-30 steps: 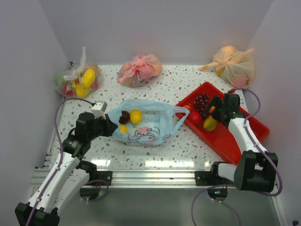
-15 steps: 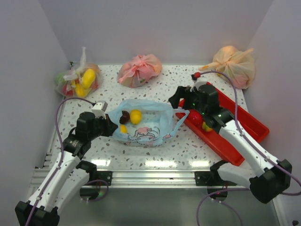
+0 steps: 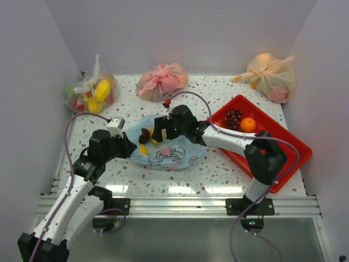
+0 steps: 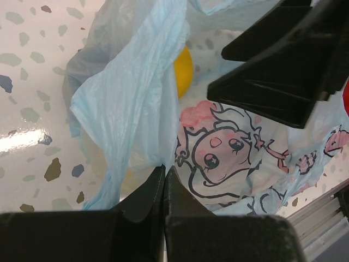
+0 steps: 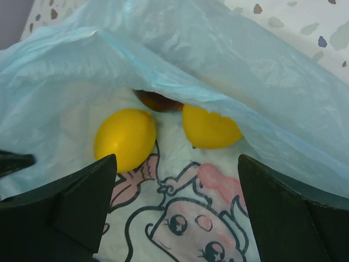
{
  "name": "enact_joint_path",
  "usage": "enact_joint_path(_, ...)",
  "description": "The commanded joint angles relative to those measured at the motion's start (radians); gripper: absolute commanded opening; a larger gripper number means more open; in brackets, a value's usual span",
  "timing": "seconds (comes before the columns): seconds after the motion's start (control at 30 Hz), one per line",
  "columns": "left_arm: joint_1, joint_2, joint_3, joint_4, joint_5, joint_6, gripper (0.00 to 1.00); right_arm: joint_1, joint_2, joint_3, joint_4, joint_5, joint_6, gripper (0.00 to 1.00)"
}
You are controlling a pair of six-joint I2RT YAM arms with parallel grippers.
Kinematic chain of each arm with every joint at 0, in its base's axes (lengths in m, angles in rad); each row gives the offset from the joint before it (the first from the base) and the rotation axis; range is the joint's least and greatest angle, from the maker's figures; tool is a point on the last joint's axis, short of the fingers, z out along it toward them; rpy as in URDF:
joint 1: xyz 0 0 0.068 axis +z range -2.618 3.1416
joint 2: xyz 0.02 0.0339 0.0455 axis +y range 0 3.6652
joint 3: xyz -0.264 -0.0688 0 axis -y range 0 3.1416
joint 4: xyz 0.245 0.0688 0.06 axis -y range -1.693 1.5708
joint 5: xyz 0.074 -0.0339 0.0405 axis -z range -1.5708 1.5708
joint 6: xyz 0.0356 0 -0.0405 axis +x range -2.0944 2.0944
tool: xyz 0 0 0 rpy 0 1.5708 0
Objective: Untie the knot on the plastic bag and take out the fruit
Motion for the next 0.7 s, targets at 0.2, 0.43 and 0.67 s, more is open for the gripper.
enact_joint_path(0.2, 0.009, -0.007, -0.003, 0.049, 0.021, 0.014, 0.0, -0.005, 0.203, 0.125, 0.157, 0.128, 0.086, 0.96)
enact_joint_path(0.43, 0.007, -0.011, -0.006, 0.05, 0.026, 0.017, 0.0, -0.005, 0.295, 0.159, 0.192, 0.164, 0.109, 0.96)
enact_joint_path(0.67, 0.009, -0.009, -0.006, 0.05, 0.024, 0.017, 0.0, -0.005, 0.33, 0.151, 0.25, 0.144, 0.102, 0.78)
